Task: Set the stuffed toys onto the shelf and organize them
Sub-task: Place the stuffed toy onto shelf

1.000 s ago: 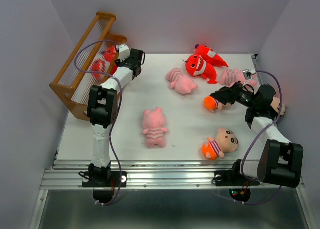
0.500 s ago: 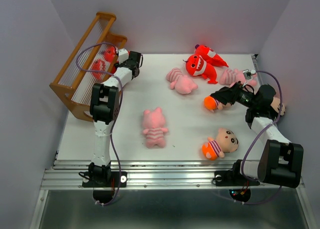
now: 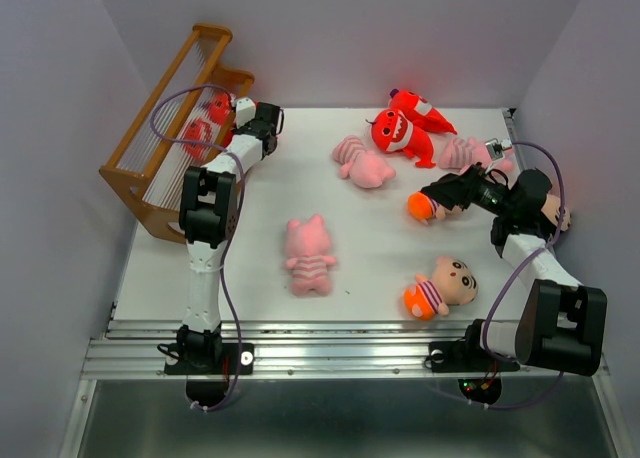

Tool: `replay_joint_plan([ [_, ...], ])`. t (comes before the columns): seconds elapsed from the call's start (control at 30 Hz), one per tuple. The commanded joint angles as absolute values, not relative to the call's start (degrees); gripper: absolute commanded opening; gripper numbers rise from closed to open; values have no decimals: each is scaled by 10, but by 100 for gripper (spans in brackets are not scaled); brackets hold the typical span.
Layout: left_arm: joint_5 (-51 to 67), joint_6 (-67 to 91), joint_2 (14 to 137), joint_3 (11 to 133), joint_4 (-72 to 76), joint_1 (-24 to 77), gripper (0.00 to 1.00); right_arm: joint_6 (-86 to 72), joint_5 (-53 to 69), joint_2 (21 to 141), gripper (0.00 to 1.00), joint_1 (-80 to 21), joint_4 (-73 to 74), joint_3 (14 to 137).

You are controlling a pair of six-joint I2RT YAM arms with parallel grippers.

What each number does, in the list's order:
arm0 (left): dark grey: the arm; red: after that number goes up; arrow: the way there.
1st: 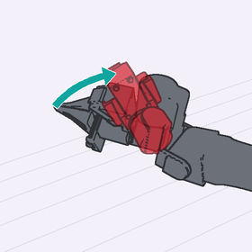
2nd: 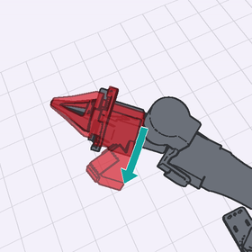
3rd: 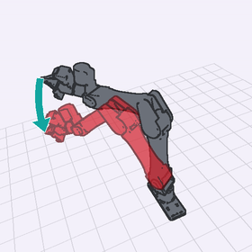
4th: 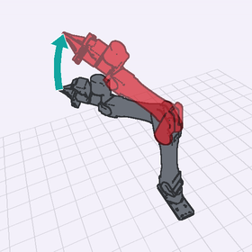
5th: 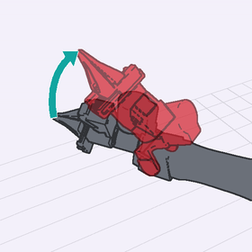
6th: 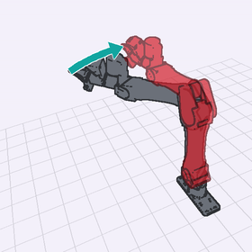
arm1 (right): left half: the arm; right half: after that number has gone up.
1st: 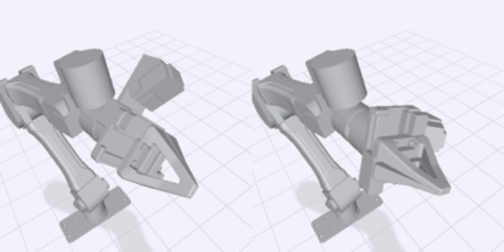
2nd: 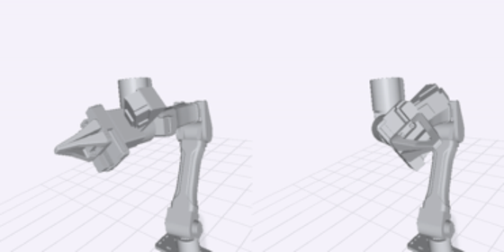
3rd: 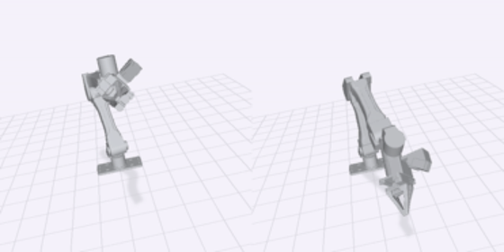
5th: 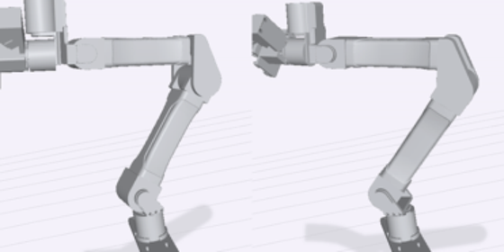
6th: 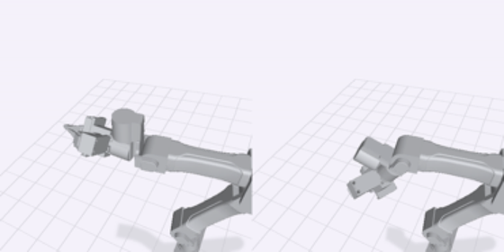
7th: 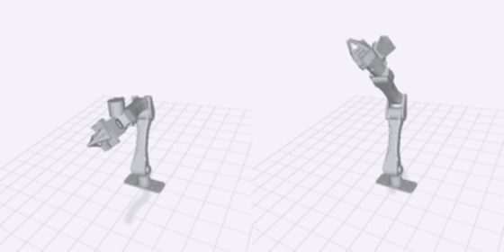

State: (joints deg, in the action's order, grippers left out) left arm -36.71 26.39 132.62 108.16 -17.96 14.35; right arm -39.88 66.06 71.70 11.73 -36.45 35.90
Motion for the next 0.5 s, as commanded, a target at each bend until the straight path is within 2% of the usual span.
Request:
replay_joint_plan([
  [0.0,-362,259,1308,1078,-179,139,8,-394,668,711,100,122,-383,374],
  [0.07,-359,260,1298,1065,-174,139,2,-393,668,711,100,122,-383,374],
  [0.17,-352,257,1284,1043,-167,143,0,-393,668,711,100,122,-383,374],
  [0.47,-345,244,1252,988,-143,168,0,-394,670,710,100,122,-383,374],
])
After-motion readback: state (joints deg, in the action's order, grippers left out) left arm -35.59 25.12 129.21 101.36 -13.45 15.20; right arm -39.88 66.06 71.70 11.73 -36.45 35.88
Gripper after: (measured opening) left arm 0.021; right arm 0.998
